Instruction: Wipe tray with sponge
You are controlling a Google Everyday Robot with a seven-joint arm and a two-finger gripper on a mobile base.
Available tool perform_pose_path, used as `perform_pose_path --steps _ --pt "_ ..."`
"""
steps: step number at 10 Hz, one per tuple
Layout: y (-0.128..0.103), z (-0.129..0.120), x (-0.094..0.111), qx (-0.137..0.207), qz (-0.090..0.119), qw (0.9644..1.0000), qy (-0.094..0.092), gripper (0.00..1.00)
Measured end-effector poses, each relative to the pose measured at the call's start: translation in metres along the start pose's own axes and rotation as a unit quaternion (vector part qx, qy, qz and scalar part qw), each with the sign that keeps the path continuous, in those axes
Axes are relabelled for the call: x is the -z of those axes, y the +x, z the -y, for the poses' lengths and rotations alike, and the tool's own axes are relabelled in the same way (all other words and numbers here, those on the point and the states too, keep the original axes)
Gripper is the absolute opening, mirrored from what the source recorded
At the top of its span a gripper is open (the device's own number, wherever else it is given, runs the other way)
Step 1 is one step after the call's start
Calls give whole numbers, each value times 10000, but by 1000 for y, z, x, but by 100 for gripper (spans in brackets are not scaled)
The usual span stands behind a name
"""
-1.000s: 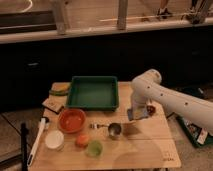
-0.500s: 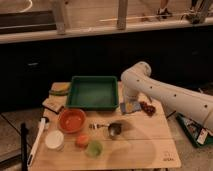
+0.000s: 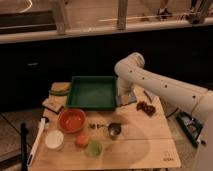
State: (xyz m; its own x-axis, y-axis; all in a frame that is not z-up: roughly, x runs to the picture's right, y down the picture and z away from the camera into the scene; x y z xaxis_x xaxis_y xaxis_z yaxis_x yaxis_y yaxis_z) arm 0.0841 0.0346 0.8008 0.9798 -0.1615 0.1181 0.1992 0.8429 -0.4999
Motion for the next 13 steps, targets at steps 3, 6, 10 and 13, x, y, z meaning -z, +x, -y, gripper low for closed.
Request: perform_pose_path --steps 3,6,10,13 --pt "-2 29 -1 152 -60 9999 19 4" --pt "-17 43 -2 348 41 9994 29 4" --pt "-35 59 -12 597 175 9981 42 4" --pt "-42 65 -17 639 259 9976 48 4"
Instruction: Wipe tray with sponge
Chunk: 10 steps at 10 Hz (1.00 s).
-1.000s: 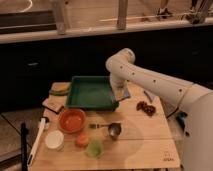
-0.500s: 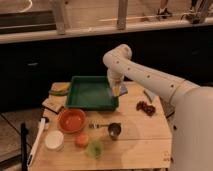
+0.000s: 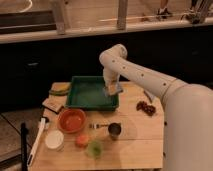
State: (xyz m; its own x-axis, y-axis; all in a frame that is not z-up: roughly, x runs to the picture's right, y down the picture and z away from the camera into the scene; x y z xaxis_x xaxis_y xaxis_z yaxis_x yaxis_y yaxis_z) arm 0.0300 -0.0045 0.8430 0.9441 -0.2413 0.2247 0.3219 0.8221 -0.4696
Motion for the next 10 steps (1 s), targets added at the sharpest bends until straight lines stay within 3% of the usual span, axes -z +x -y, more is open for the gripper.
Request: perform_pose_path --steps 3,10 --pt "-21 12 -12 226 97 9997 -8 4" --pt "-34 22 -32 497 290 9983 -13 4"
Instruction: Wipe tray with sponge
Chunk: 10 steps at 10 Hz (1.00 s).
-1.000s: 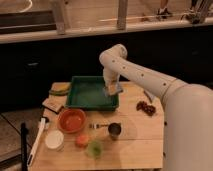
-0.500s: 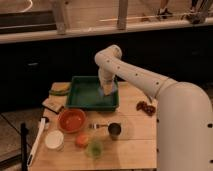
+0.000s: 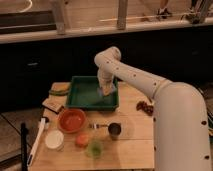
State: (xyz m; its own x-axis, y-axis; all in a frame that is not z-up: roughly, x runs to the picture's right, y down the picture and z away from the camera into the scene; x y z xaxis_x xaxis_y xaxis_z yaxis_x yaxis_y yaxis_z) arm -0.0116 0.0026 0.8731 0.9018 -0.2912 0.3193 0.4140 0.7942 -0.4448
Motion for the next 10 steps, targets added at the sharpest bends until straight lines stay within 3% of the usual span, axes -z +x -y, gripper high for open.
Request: perform_pose_path --steps 10 --pt "2 9 -20 367 186 9991 -71 4"
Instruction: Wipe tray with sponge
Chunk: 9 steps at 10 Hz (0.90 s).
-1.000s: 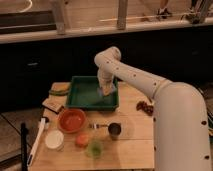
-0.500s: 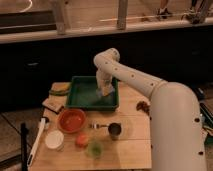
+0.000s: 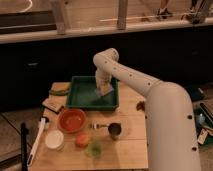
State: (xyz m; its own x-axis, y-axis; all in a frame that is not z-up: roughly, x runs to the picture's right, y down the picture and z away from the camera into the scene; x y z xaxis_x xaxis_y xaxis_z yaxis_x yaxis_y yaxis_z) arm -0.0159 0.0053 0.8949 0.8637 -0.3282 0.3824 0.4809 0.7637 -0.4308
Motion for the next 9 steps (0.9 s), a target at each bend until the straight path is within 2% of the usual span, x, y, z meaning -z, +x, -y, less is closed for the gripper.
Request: perform_pose_path --steps 2,6,7,8,9 --pt "1 -1 -5 57 43 10000 -19 5" --pt "0 -1 -8 178 91 9998 -43 16" --pt "-1 -3 -10 234 99 9997 -61 15" --pt "-3 -3 -11 295 101 9995 -74 8" --pt "-4 -4 -12 328 109 9994 -79 6"
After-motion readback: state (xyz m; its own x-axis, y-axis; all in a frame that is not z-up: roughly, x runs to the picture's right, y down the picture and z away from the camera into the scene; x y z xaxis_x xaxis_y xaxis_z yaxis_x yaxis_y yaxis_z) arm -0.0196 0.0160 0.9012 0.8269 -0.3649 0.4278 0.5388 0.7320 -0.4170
